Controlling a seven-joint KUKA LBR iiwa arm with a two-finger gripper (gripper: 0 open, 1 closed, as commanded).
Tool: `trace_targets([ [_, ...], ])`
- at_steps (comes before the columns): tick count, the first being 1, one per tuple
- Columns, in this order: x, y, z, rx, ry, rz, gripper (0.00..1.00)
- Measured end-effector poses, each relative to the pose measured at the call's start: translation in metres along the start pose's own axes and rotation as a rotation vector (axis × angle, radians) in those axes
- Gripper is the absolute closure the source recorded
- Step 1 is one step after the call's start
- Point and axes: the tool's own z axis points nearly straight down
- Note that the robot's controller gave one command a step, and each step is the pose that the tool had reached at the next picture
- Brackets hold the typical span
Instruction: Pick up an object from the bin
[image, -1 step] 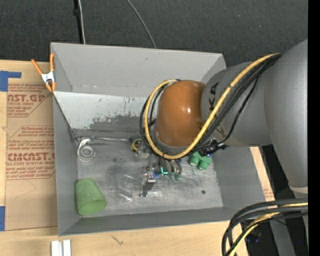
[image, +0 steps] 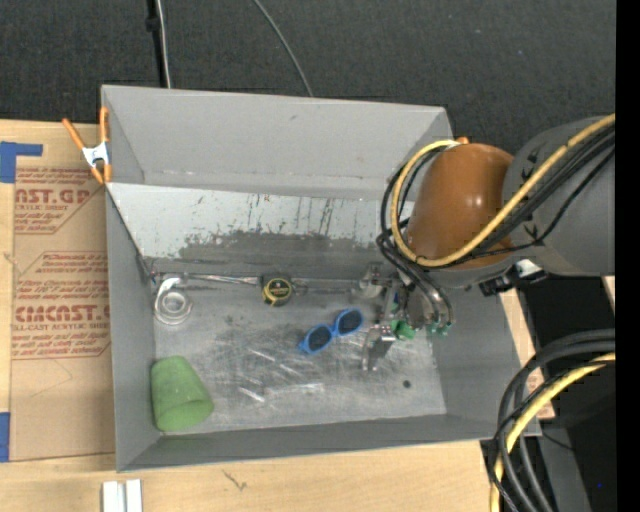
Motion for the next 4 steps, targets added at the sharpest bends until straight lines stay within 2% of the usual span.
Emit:
trace_targets([
  [1,-0.054,0.017,0.074,-0.004,-0.006,-0.024,0.00],
  [2,-0.057,0.017,0.068,-0.005,-0.018,-0.022,1.00],
  [3,-0.050,0.042,0.034,-0.006,-0.003,-0.046,1.00],
  [4,-0.048,0.053,0.001,-0.005,-0.003,-0.061,1.00],
])
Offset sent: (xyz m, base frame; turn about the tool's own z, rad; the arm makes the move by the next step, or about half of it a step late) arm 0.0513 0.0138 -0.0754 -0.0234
